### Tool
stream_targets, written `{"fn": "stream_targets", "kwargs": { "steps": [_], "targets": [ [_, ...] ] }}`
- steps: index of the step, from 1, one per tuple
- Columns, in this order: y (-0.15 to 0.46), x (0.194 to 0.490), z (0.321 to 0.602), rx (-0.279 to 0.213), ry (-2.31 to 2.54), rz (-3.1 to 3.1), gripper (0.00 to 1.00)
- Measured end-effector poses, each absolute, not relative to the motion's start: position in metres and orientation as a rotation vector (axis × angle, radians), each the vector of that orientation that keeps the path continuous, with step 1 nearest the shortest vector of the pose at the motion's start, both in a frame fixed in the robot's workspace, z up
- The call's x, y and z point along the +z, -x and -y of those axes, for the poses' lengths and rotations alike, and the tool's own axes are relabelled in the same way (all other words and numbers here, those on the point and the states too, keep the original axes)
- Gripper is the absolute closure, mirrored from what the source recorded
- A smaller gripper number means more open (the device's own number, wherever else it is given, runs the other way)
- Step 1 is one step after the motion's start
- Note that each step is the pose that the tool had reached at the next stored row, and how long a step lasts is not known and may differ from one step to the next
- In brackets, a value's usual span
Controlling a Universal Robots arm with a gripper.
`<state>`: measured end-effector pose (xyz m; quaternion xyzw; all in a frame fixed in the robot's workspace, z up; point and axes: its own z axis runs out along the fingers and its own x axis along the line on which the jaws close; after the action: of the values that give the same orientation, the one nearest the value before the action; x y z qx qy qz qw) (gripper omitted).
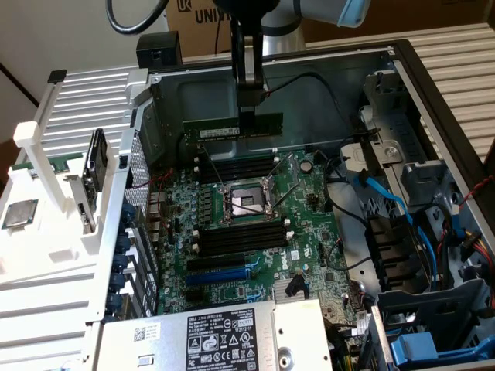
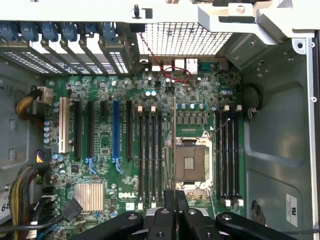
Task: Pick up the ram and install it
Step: 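Insert the ram into the slot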
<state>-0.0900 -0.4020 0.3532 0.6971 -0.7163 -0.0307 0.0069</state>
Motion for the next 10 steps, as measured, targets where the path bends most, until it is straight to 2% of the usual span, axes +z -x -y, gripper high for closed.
{"fn": "stream_targets", "kwargs": {
  "steps": [4, 10],
  "targets": [
    [0.0902, 0.3515, 0.4017, -0.084, -2.194, 2.255, 0.88],
    [0.0911, 0.3506, 0.405, -0.103, -2.208, 2.275, 0.88]
  ]
}}
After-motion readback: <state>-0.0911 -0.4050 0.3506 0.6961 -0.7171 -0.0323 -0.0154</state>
